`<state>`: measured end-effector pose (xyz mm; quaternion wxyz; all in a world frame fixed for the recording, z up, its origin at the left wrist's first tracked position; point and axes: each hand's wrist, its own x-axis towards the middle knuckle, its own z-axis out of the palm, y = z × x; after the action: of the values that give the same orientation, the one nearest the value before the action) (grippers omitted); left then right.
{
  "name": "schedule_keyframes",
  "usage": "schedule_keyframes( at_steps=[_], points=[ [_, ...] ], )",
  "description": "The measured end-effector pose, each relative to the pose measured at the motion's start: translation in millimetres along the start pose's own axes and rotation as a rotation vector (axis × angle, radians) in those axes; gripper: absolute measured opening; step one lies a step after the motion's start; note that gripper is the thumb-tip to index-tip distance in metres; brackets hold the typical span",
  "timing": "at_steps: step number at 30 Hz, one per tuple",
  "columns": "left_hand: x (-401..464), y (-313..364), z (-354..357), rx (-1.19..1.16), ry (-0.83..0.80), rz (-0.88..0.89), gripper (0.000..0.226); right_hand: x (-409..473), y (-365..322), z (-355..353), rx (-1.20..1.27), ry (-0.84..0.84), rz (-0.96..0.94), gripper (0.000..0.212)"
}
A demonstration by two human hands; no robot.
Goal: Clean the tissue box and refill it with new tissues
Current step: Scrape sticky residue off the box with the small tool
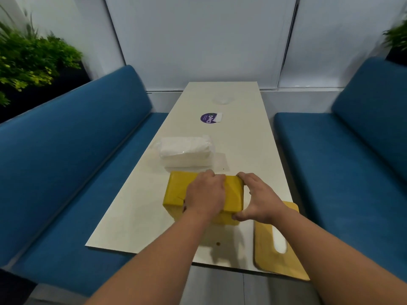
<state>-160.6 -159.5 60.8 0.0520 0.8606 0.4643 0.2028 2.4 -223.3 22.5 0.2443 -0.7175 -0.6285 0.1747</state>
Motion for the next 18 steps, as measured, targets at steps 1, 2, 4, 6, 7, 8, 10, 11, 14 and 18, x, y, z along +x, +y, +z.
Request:
schedule_keyframes(
  at_steps=[1,2,4,6,7,8,10,11,14,18],
  points=[
    [-0.6,10.2,3.4,-0.005,-0.013,0.053,0.030,0.0,-0.8,0.5,0.017,0.008,0.006,0.121],
    [-1.5,16.9,6.4,-0.014,-0.029,0.108,0.029,-0.3,-1.7,0.8,0.034,0.014,0.011,0.120],
    [-1.8,18.7,11.1,-0.022,-0.057,0.196,0.027,-1.2,-2.9,1.7,0.043,0.014,0.015,0.118],
    [0.2,7.3,10.7,-0.041,-0.054,0.189,0.027,-1.9,-6.1,2.4,0.015,0.005,0.026,0.118],
    [0.5,0.6,8.8,-0.040,-0.043,0.155,0.030,-3.0,-7.5,0.4,-0.002,-0.008,0.031,0.119],
    [0.6,-9.5,5.5,-0.033,-0.039,0.113,0.032,-4.1,-9.8,-1.1,-0.023,-0.021,0.043,0.119],
    [1.2,-35.4,-3.5,-0.048,-0.021,0.002,0.034,-5.5,-14.8,-4.4,-0.067,-0.049,0.071,0.120],
    [1.0,-51.2,-7.1,-0.063,-0.002,-0.054,0.033,-6.1,-17.2,-5.2,-0.084,-0.059,0.085,0.120],
    [-3.4,-88.0,-15.3,-0.098,0.078,-0.173,0.029,-7.5,-21.5,-7.7,-0.108,-0.073,0.125,0.120],
    [-9.9,-106.6,-19.7,-0.234,0.146,-0.277,0.025,-8.2,-28.8,-11.3,-0.139,-0.088,0.156,0.120]
  ],
)
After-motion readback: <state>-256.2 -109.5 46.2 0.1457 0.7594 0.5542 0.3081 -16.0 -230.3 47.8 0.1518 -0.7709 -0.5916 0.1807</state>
